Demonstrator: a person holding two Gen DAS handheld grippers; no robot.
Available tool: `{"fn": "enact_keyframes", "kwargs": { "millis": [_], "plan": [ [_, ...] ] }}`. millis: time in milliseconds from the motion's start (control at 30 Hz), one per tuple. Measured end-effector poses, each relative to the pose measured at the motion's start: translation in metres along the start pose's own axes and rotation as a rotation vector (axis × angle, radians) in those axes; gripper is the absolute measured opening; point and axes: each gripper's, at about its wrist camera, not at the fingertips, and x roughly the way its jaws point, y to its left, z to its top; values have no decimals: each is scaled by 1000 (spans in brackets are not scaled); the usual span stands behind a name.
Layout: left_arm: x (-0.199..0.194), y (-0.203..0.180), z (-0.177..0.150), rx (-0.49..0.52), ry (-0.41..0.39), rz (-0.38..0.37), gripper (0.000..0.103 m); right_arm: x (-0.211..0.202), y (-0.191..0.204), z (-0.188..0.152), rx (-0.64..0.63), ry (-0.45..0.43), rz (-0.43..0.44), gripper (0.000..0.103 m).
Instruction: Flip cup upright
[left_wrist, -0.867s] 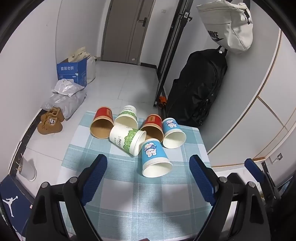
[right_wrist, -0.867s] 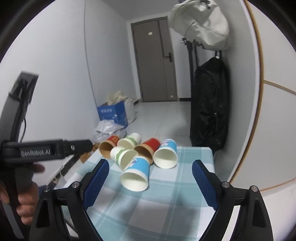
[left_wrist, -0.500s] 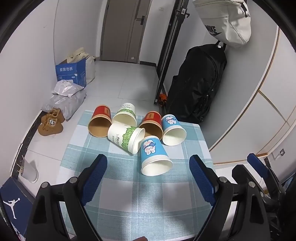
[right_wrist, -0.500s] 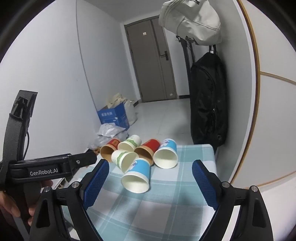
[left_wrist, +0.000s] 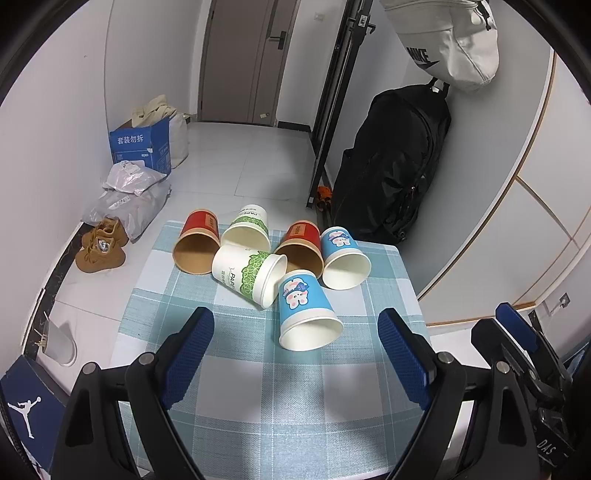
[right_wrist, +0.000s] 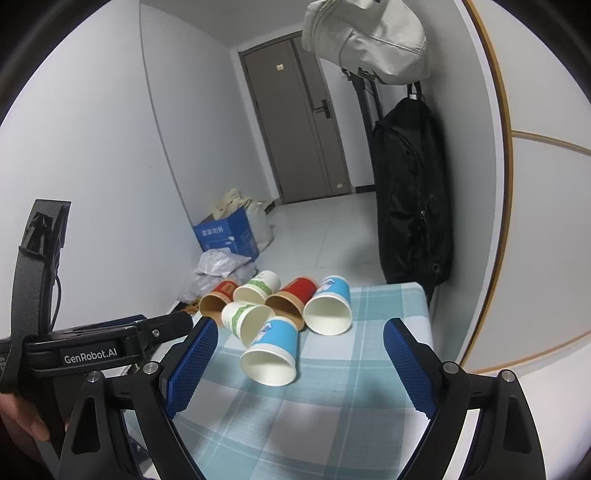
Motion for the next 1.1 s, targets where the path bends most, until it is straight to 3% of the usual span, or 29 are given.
{"fn": "enact_keyframes", "kwargs": {
  "millis": [1100],
  "plan": [
    [-1, 1, 1, -6, 7, -3, 87, -1, -2, 1, 10, 2, 6, 92]
  ]
}}
